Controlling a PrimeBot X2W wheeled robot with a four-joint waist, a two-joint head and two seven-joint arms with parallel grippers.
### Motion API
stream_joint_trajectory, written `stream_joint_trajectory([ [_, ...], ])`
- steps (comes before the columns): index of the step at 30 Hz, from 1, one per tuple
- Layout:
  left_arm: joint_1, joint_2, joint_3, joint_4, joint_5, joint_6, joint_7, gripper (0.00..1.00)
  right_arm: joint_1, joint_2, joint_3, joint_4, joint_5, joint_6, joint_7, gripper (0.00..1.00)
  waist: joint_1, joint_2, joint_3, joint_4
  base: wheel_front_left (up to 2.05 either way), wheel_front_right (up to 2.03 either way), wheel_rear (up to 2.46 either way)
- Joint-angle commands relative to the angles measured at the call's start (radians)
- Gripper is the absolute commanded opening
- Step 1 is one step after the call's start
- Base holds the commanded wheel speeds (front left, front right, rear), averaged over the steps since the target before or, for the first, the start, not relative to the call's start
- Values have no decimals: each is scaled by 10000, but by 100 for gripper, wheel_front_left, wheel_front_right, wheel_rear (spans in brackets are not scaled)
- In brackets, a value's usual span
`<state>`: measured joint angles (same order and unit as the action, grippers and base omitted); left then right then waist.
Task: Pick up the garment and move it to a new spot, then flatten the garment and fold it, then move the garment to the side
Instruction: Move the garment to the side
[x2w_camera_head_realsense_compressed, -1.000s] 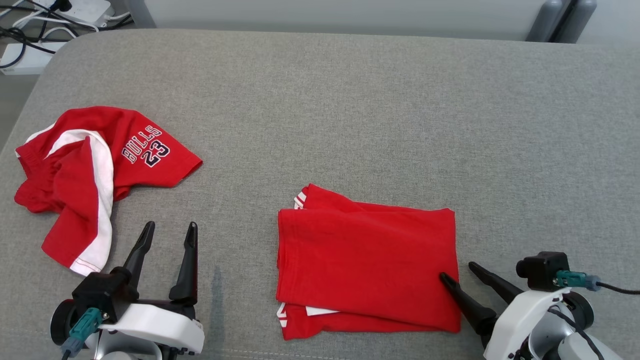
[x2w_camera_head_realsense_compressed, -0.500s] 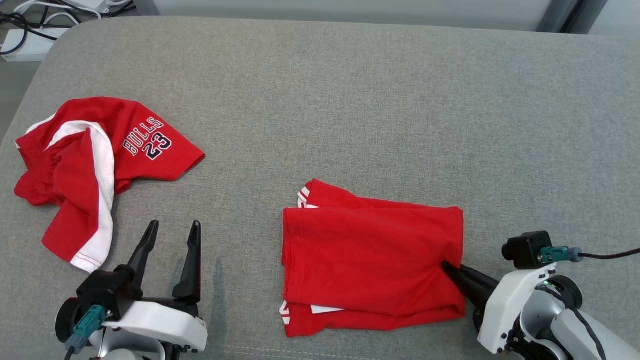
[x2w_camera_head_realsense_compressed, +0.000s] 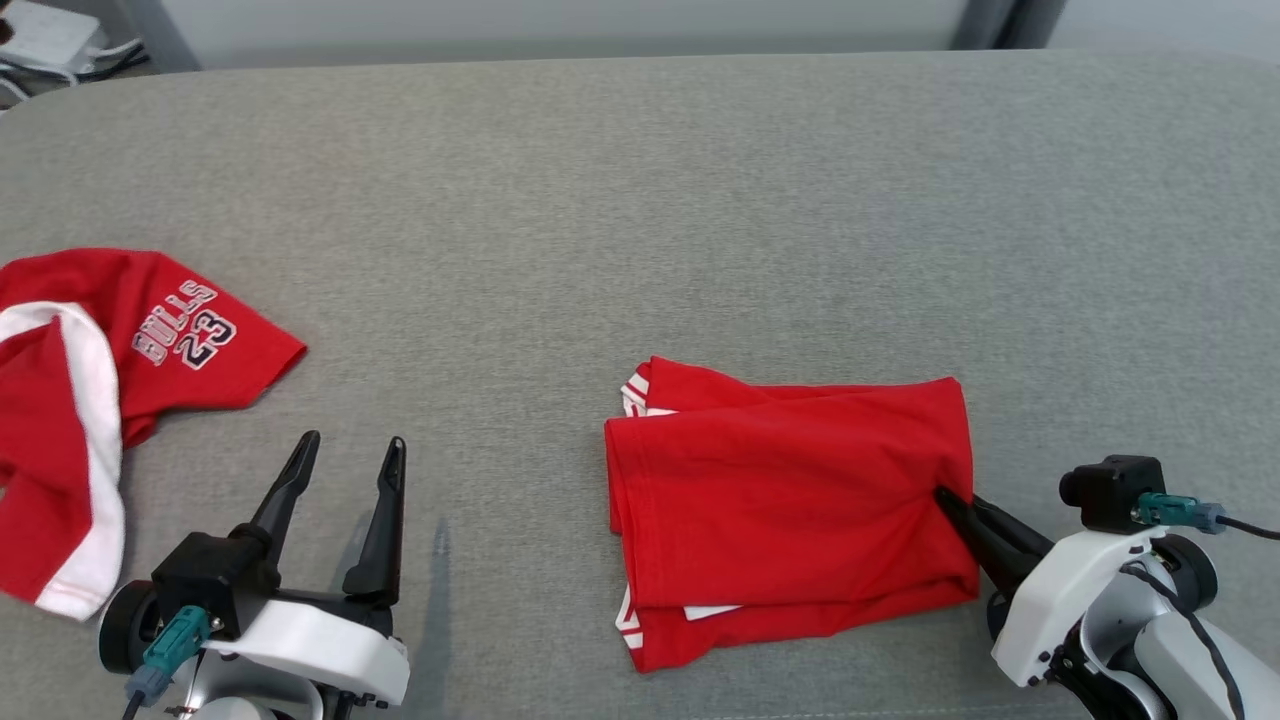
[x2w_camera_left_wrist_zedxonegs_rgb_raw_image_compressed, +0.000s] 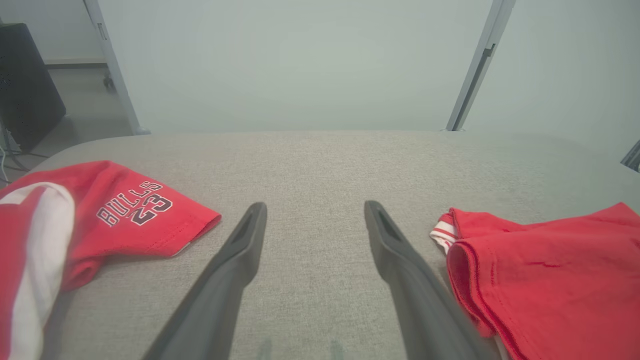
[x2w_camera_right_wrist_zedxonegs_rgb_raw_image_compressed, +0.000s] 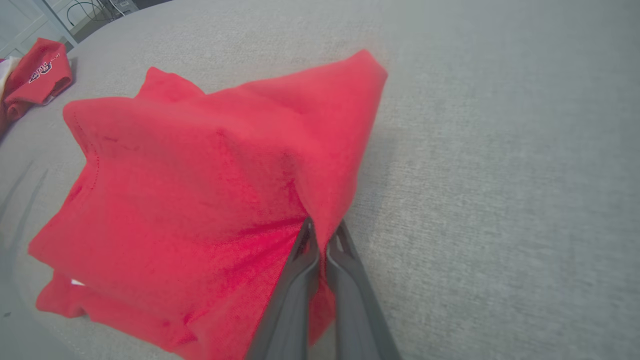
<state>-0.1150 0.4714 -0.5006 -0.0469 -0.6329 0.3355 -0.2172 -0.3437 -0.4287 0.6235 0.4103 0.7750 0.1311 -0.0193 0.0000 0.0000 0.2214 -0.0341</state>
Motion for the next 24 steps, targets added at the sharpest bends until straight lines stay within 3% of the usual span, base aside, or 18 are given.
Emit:
stream_joint_trajectory([
  [1, -547, 343, 367, -291, 115, 19, 2, 100, 4, -214, -23, -69, -89, -4, -209, 0, 0, 0, 8, -551, 0, 0, 0],
  [13, -805, 1031, 319, -1063, 367, 159, 805, 100, -544, 130, -266, 854, -510, -4, -1025, 0, 0, 0, 368, -2890, 0, 0, 0],
  [18, -1074, 1280, 292, -1396, 529, 210, 1151, 100, -1858, 333, -152, 1413, -531, -4, -1504, 0, 0, 0, 873, -3260, 0, 0, 0],
  [24, -1462, 1409, 209, -1619, 695, 162, 1399, 100, -3592, 302, 21, 2358, -524, -4, -1907, 0, 0, 0, 1451, -3112, 0, 0, 0],
])
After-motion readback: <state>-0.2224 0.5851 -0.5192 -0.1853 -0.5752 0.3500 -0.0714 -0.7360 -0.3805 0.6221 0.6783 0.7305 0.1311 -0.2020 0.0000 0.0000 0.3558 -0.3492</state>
